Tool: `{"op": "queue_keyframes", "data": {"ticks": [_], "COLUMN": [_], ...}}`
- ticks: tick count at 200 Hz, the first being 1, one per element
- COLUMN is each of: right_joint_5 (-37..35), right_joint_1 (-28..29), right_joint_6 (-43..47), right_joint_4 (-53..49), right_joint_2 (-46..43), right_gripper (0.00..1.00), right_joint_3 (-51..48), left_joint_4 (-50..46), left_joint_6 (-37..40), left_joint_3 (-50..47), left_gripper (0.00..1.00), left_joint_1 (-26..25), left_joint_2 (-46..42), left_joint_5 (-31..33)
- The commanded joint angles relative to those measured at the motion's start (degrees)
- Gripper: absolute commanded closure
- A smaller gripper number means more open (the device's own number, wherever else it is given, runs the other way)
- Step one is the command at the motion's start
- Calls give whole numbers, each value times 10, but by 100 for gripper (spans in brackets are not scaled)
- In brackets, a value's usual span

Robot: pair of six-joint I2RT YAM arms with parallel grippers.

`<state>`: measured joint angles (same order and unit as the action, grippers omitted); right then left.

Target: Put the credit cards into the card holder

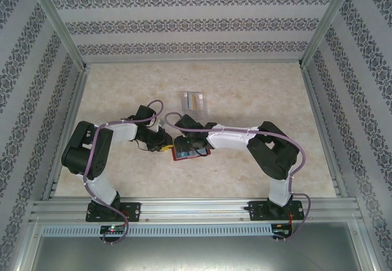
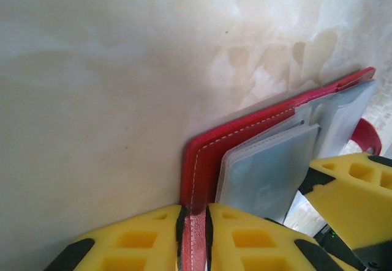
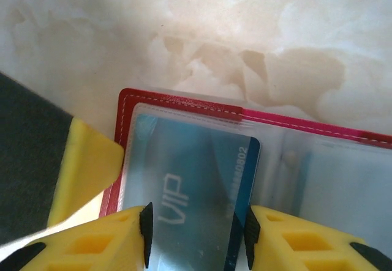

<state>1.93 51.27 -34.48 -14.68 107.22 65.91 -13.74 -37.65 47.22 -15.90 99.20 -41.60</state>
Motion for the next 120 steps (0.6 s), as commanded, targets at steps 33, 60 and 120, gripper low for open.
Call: {"op": "queue_keyframes", "data": {"ticks": [33,60,120], "right_joint_5": [-73,-92,-104], "right_joint_1": [-9,-43,-46], "right_joint_6": [21,0,-37], "right_joint_4": [-64,-96,-107], "right_joint_2": [-133,-141,-103], "right_gripper": [52,52,48], "right_joint_3": [-64,-81,-79], "left_joint_4": [-32,-36,-47], "left_joint_6": [26,22,32], "left_joint_3": [25,24,-22], "left_gripper": [66,62,54], "left_joint_1": [-2,-2,-2], "left_joint_2": [-36,-55,-74], "left_joint_5": [38,47,75]}}
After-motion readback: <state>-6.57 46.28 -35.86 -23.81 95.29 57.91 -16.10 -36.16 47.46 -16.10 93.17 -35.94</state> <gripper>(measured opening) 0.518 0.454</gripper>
